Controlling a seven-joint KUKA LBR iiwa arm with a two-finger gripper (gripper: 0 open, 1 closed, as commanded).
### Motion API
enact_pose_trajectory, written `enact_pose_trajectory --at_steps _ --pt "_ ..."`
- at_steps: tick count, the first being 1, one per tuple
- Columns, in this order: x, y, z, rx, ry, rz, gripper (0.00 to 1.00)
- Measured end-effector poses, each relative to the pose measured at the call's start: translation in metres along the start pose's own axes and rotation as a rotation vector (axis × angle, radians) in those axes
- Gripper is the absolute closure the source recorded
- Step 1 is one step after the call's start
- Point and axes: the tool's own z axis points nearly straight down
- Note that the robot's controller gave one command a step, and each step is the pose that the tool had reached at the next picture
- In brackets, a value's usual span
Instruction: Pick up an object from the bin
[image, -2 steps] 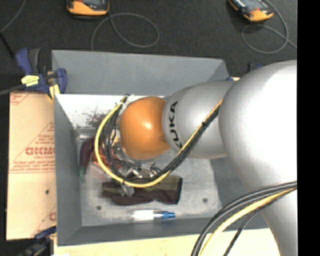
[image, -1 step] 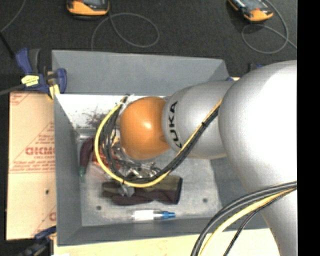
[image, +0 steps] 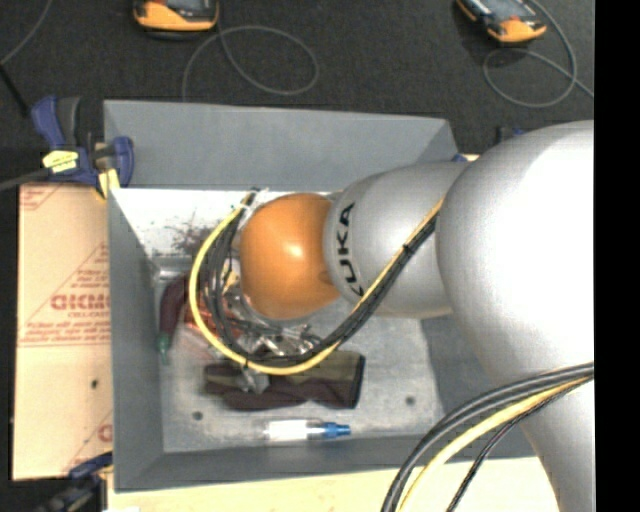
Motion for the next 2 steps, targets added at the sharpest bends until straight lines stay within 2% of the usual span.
enact_pose_trajectory --at_steps 2 --pt "0.0000 0.0000 0.0000 0.000 0.000 0.001 1.00"
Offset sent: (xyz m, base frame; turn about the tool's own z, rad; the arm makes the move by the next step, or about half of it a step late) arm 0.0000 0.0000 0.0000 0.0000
